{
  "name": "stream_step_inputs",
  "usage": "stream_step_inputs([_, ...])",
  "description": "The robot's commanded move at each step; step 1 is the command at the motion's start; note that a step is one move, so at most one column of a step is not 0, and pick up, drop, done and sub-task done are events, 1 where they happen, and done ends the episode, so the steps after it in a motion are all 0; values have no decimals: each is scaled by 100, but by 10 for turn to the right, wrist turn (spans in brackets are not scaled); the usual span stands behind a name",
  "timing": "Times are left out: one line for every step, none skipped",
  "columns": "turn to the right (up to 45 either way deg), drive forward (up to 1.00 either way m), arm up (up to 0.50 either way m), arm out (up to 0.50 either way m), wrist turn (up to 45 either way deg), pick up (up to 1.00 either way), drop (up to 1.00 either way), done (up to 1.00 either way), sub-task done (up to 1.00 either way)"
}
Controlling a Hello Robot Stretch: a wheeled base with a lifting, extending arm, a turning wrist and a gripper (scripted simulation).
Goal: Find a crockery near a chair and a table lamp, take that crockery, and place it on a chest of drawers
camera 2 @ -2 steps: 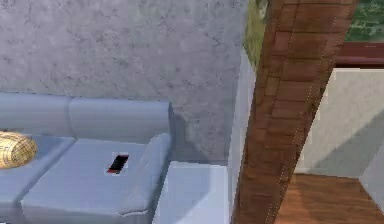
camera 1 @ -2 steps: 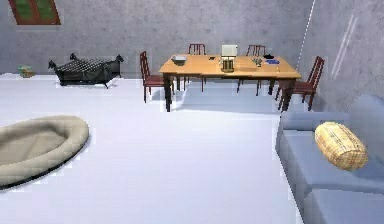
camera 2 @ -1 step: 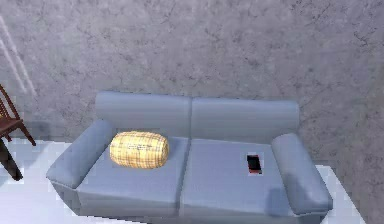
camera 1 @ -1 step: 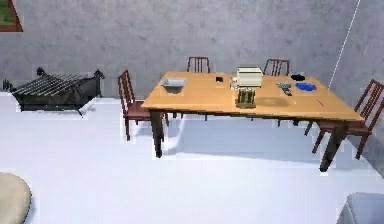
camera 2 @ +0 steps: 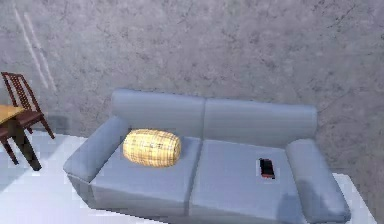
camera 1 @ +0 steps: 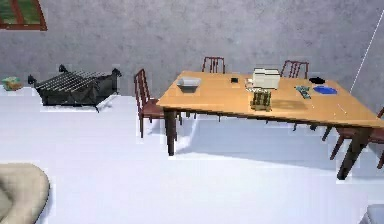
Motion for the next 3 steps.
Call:
stream_step_inputs([0, 95, 0, 0, 0, 0, 0, 0, 0])
stream_step_inputs([-270, 0, 0, 0, 0, 0, 0, 0, 0])
stream_step_inputs([-30, 0, 0, 0, 0, 0, 0, 0, 0])
